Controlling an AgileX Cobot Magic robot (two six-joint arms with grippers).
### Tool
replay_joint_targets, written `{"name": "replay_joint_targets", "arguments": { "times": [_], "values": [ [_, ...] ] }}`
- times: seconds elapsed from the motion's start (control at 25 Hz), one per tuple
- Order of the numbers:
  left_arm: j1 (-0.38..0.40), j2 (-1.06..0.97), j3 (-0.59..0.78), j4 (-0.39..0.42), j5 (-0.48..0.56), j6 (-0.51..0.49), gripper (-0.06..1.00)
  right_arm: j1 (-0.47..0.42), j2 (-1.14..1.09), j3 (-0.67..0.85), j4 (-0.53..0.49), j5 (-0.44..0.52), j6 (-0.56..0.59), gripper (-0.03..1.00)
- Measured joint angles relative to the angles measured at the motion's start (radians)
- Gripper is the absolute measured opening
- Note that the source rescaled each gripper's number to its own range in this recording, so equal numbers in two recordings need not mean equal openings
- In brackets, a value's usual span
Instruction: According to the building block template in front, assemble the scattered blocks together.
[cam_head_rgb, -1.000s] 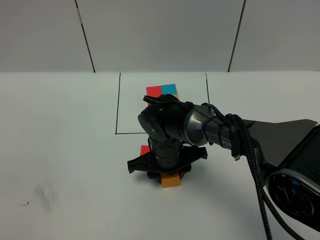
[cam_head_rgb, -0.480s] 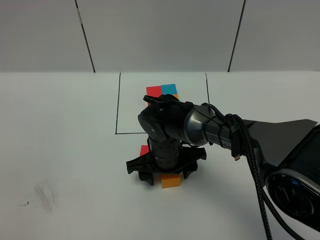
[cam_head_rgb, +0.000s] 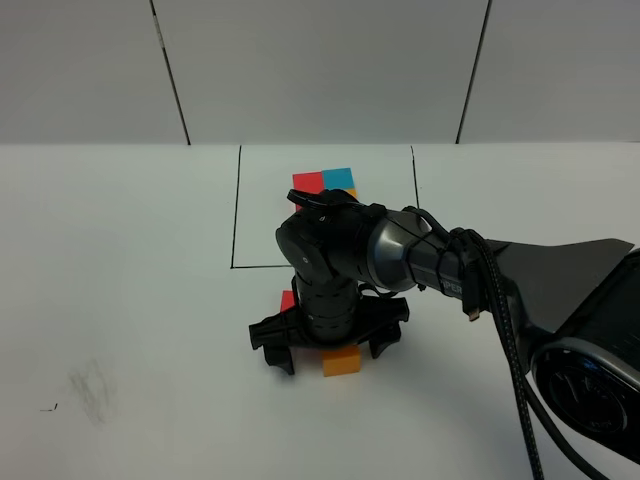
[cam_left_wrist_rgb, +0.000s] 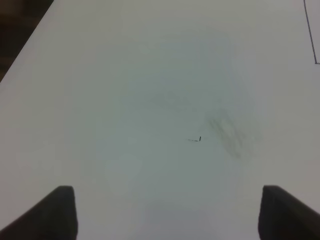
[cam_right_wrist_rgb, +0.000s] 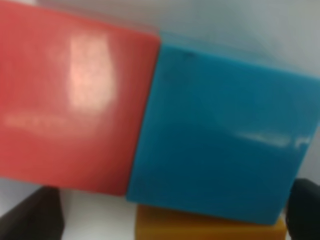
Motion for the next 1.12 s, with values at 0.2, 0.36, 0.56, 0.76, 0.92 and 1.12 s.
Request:
{"name": "replay_joint_targets", "arguments": {
  "times": [0.2, 0.36, 0.56, 0.76, 0.92, 1.12],
  "values": [
    [0.0, 0.0, 0.0, 0.0, 0.0, 0.0, 1.0, 0.0, -0.034, 0.0, -0.025, 0.018, -0.006, 0.86],
    [0.0, 0.0, 0.0, 0.0, 0.0, -0.001, 1.0, 0.0, -0.068, 0.0, -0.042, 0.037, -0.006, 0.85],
    [0.0, 0.0, 0.0, 0.0, 0.0, -0.001, 1.0, 0.0, -0.096, 0.0, -0.043, 0.045, -0.006, 0.85],
    [0.0, 0.0, 0.0, 0.0, 0.0, -0.002, 1.0, 0.0, -0.138, 0.0, -0.073, 0.056, -0.006, 0.83],
    [0.0, 0.0, 0.0, 0.0, 0.0, -0.002, 1.0, 0.0, -0.159, 0.0, -0.09, 0.08, -0.006, 0.82],
    [0.0, 0.0, 0.0, 0.0, 0.0, -0.002, 1.0, 0.0, -0.176, 0.0, -0.112, 0.088, -0.006, 0.81]
  ]
}}
